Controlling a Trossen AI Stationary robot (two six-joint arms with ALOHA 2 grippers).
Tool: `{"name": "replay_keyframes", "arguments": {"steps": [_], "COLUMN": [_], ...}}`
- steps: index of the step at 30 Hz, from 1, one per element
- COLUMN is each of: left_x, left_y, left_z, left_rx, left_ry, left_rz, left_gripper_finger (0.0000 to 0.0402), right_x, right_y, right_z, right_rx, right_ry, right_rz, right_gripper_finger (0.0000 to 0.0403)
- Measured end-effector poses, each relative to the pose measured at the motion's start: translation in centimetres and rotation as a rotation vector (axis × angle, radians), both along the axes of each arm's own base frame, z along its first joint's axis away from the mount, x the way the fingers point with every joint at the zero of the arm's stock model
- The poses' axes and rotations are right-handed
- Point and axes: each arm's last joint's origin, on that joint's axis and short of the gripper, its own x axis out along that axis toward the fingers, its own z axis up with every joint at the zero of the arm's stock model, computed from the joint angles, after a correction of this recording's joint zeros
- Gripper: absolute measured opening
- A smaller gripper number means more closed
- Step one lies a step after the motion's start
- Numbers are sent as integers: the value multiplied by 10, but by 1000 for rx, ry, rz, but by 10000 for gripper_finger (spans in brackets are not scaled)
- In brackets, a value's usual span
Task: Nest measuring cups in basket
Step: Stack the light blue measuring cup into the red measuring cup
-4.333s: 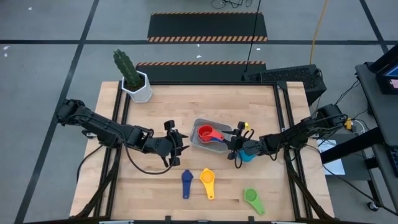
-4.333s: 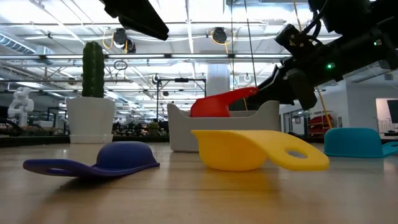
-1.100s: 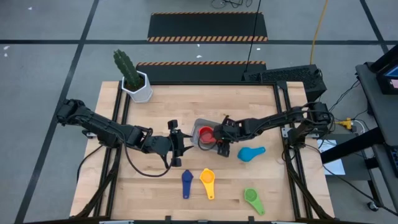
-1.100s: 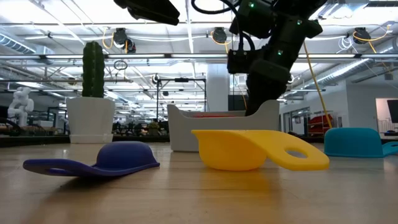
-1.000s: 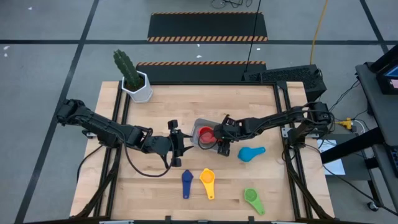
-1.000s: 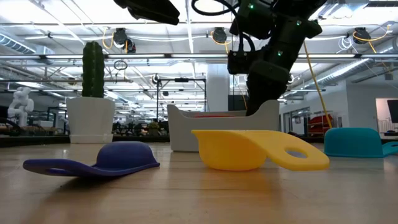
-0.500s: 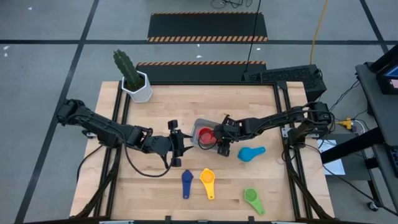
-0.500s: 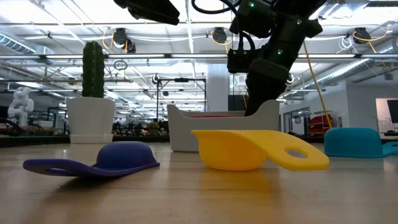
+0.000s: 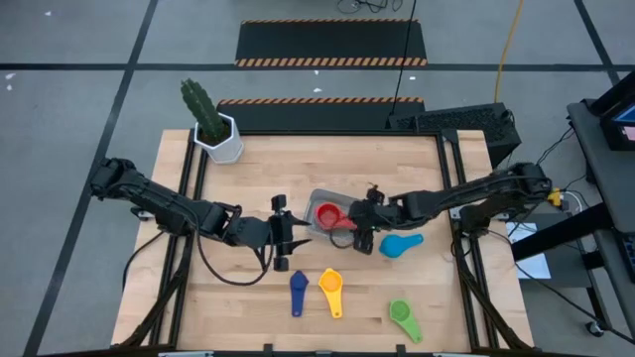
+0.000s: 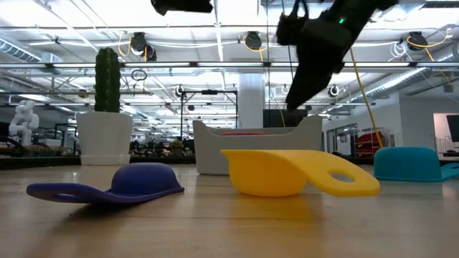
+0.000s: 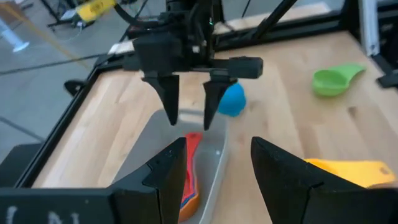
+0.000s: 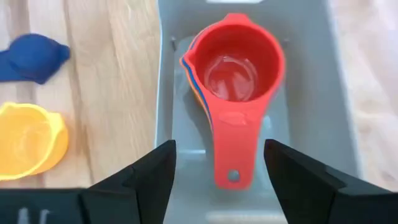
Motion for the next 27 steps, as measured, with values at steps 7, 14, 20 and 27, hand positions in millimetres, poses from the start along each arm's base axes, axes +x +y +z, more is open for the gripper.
{"name": "replay_keyframes", "arguments": {"steps": [7,14,20,27], "left_x": [1,1,-4,-8], "left_y": [-8,-15,-26,-37], "left_z": [6,11,11,11], "left_rx": [-38,-89,-121,-129], "left_ry": [-64,-115,-115,-113], "left_rz": [-60,-73,-98,-134], "left_gripper_finger": [182,182,182,182], "right_x": [-33,-71,-85,-100], "right_y": [29,44,59,65], "right_z": [20,17,17,9], "right_rx": [101,120,77,43], "right_ry": [15,207,243,305], "right_rz": [-106,-311,-274,-300], "right_gripper_finger": [233,233,233,231]}}
